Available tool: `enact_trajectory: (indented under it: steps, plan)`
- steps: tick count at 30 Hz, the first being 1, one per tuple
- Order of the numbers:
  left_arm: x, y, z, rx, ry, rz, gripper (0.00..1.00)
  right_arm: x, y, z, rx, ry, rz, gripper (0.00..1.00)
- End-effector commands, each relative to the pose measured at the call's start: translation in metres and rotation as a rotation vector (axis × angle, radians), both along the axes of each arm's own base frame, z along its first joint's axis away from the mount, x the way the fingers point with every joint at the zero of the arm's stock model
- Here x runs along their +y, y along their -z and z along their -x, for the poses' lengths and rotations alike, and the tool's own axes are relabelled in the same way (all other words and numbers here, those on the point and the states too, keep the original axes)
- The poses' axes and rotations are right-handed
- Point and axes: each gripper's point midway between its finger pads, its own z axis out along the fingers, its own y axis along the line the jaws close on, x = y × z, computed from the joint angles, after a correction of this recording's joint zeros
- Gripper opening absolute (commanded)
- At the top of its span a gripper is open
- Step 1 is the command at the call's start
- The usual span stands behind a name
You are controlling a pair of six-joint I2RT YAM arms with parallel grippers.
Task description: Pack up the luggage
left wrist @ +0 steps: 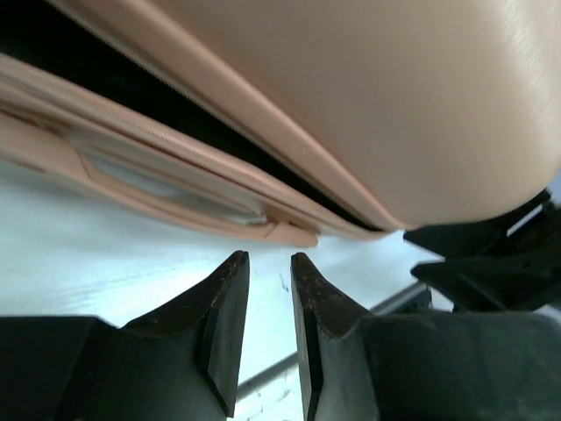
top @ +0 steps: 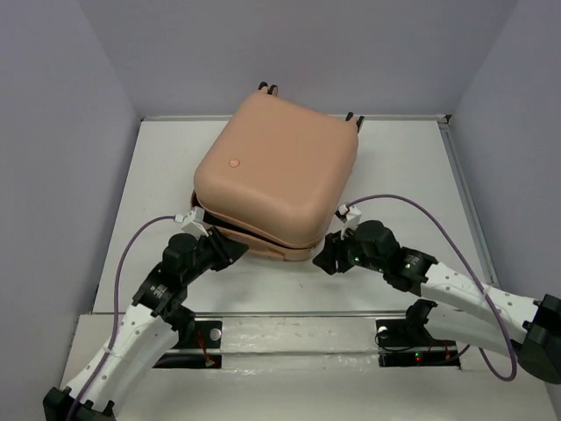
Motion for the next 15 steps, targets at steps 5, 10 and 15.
enact_trajectory:
  steps: [5, 10, 15]
  plan:
    - [-0.05, 0.014, 0.014, 0.036, 0.079, 0.06, 0.36, 0.028, -0.039, -0.043, -0.162, 0.056, -0.077, 0.55]
    - [-0.059, 0.013, 0.004, 0.012, 0.049, 0.062, 0.36, 0.025, -0.033, -0.057, -0.168, 0.142, -0.053, 0.56]
    - [-0.065, 0.014, -0.01, 0.003, 0.028, 0.04, 0.36, 0.023, -0.027, -0.066, -0.169, 0.256, -0.028, 0.53]
